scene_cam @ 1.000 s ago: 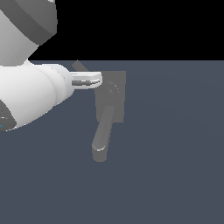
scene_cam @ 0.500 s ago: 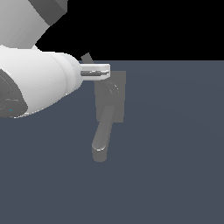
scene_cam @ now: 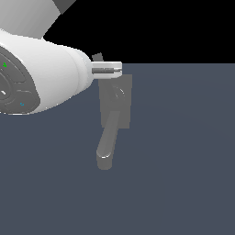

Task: Turn on the faucet by rotating a designated handle.

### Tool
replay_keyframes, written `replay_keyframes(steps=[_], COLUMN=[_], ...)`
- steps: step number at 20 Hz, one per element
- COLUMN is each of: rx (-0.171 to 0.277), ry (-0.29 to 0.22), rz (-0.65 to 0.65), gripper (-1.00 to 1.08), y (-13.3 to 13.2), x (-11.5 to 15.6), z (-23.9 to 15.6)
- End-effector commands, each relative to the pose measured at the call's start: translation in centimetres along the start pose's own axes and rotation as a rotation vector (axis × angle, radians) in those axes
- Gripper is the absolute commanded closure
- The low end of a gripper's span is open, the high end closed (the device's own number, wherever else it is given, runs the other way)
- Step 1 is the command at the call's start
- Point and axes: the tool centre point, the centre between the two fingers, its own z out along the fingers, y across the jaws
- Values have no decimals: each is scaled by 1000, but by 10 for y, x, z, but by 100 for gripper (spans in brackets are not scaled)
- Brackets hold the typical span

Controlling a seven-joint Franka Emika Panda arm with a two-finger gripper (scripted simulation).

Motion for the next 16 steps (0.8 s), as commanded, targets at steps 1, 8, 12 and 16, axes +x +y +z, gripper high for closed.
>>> replay_keyframes(steps=[1, 8, 12, 16], rx=[9, 8, 8, 7], ry=[-8, -17, -22, -28], rz=[2, 4, 5, 5], gripper=[108, 108, 108, 108], y=[-13, -38, -53, -68], x=[-6, -17, -23, -30], z=[2, 3, 3, 4])
